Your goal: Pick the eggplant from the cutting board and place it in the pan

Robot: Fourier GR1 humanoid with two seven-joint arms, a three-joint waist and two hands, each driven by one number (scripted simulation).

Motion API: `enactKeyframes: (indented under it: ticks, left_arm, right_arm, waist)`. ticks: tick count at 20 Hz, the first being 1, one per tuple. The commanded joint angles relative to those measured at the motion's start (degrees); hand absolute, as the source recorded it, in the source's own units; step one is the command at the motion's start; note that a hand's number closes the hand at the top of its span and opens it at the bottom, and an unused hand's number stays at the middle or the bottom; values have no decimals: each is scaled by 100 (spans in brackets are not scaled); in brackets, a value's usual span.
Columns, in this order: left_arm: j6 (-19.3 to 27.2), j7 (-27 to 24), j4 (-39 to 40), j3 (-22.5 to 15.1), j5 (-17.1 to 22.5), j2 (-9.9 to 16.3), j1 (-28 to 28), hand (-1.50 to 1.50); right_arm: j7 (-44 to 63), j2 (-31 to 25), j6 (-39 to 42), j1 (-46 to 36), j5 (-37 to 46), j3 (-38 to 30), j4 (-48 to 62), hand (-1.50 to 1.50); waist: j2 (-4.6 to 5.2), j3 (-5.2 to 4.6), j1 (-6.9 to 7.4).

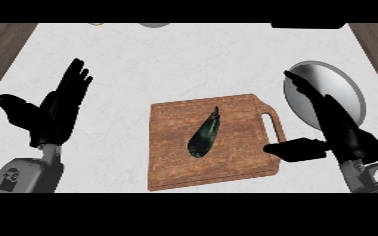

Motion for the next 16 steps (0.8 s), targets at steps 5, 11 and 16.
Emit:
enactKeyframes:
  ticks: [5, 11, 16]
  left_arm:
    - [-46, 116, -125, 71, -78, 15, -99, 0]
    - [37, 206, 187, 115, -160, -113, -320, 0]
    - [-257, 247, -22, 441, -62, 48, -191, 0]
  right_arm:
    - [1176, 490, 1740, -1576, -314, 545, 1047, -150]
    - [2030, 1080, 2890, -1954, -1089, 931, 1295, -150]
    - [2320, 1360, 3438, -2245, -1079, 665, 1466, -150]
  waist:
    - [16, 4, 112]
    - [10, 6, 8]
    - [-10, 9, -53]
